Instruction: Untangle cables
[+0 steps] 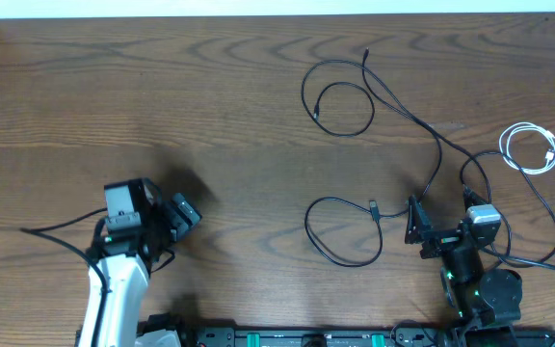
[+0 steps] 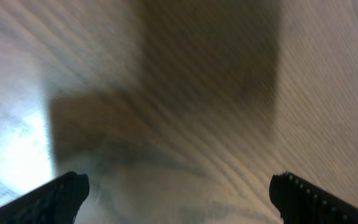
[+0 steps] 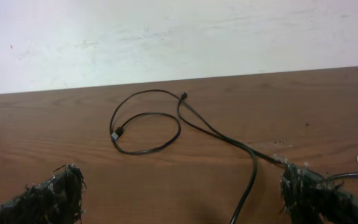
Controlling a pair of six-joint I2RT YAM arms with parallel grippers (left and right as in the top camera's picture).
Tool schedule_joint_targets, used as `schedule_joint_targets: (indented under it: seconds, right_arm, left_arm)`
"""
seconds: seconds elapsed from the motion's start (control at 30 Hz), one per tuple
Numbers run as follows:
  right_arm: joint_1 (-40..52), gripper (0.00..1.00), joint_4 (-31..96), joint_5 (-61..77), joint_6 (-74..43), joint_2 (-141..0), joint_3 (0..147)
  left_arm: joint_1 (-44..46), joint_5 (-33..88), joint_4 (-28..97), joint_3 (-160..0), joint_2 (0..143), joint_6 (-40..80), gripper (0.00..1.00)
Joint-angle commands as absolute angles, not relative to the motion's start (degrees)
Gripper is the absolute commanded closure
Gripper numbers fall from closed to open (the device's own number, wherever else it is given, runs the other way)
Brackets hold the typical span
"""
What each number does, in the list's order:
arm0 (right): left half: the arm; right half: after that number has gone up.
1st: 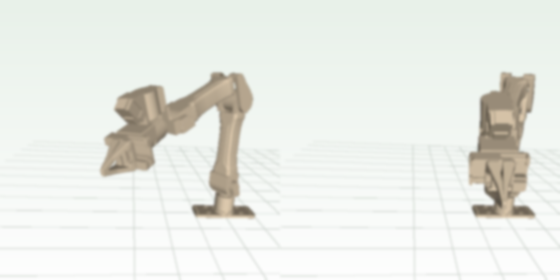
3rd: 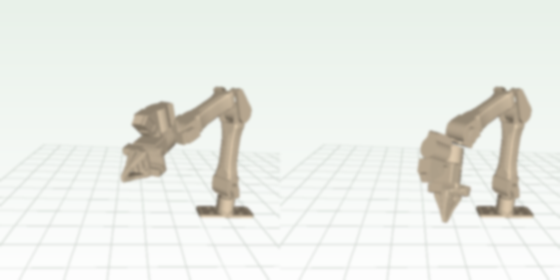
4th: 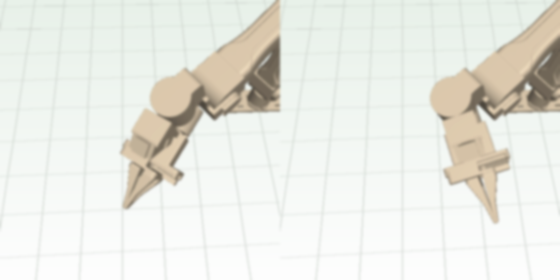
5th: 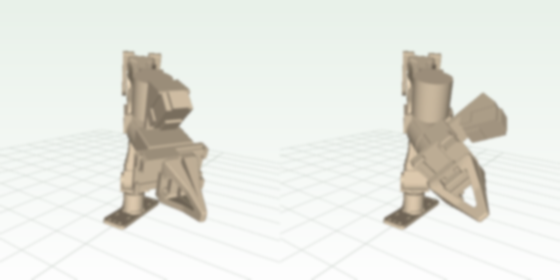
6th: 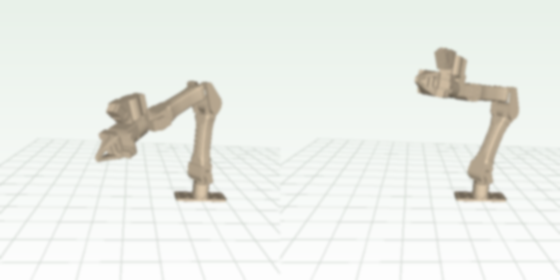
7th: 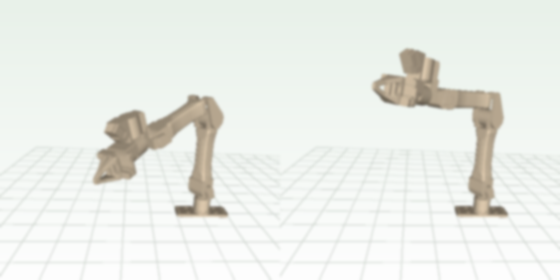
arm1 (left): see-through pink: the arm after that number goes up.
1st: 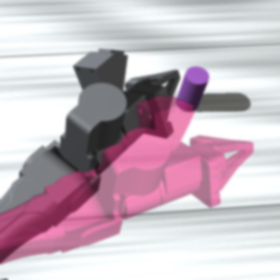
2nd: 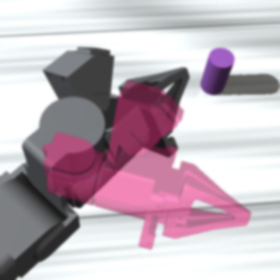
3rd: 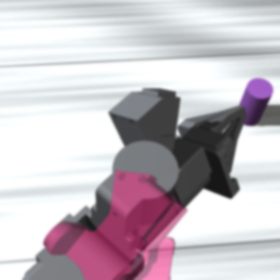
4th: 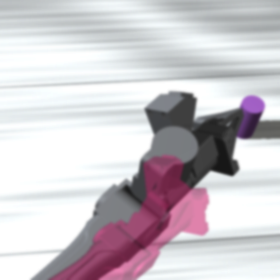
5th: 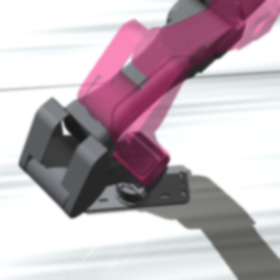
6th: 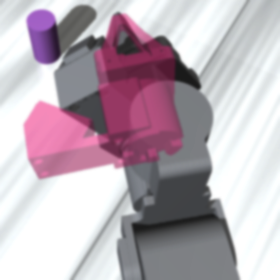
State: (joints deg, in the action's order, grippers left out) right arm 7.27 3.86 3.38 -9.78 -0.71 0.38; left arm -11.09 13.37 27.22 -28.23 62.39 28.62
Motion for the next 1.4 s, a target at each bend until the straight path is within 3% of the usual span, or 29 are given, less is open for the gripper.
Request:
schedule_joint_targets:
  seconds: [0.0,0.3,0.7,1.1,1.37]
  right_arm:
    - [7.55,0.01,4.14,3.16,-8.93,-0.32,0.32]
    - [7.55,0.01,4.14,3.16,-8.93,-0.32,0.32]
    - [7.55,0.01,4.14,3.16,-8.93,-0.32,0.32]
    - [7.55,0.01,4.14,3.16,-8.93,-0.32,0.32]
    - [7.55,0.01,4.14,3.16,-8.93,-0.32,0.32]
  left_arm:
    - [-9.87,15.92,22.28,-24.34,60.49,28.34,0.02]
    - [-4.73,15.90,7.46,-15.99,58.08,28.34,0.02]
    - [-4.62,16.14,-2.59,-7.97,56.31,28.49,0.02]
    - [-4.62,16.05,-3.84,-7.53,55.55,29.15,0.02]
    - [-4.62,14.20,-23.11,-0.82,54.59,28.93,0.02]
